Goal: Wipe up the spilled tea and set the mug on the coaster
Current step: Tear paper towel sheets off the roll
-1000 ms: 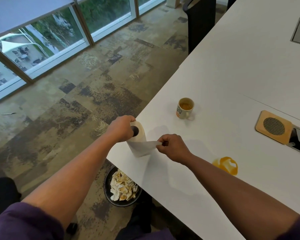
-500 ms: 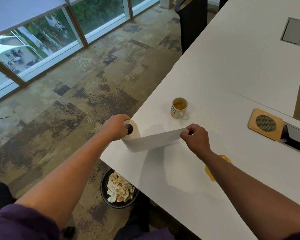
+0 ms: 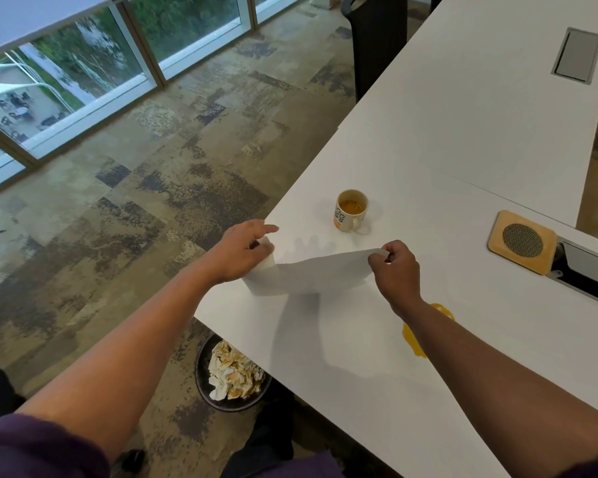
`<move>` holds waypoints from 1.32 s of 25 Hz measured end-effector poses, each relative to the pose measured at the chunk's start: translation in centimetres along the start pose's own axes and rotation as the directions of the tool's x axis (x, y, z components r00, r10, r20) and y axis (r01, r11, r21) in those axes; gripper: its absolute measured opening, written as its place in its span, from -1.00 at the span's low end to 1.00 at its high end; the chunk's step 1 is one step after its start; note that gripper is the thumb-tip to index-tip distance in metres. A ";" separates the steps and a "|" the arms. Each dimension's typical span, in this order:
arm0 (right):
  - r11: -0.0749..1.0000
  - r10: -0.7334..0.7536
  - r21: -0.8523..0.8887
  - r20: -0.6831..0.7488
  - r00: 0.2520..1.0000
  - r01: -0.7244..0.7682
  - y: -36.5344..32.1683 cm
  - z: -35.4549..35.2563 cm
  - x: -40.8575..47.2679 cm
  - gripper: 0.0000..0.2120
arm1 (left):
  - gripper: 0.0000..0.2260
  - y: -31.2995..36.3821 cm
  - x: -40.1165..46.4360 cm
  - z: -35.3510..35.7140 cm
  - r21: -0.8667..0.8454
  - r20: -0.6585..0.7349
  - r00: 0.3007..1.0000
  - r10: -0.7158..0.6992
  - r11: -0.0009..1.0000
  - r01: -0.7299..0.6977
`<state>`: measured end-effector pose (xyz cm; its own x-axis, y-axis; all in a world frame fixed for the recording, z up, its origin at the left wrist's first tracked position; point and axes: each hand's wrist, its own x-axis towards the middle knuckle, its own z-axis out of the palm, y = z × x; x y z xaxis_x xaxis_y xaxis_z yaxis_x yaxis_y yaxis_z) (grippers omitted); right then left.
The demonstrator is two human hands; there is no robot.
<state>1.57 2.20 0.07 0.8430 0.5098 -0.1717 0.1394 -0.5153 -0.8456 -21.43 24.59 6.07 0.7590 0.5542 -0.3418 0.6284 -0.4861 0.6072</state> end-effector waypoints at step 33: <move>0.916 0.145 0.328 0.260 0.955 -0.229 1.1 1.4 -1.1 -0.94 | -0.67 -1.1 -0.7 2.5 0.354 -0.112 0.982 0.151 0.930 -0.102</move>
<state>0.09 2.05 -1.39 0.6898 0.5910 -0.4182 -0.2357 -0.3629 -0.9015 -22.22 23.08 3.80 0.8211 0.5470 -0.1634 0.5669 -0.7477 0.3457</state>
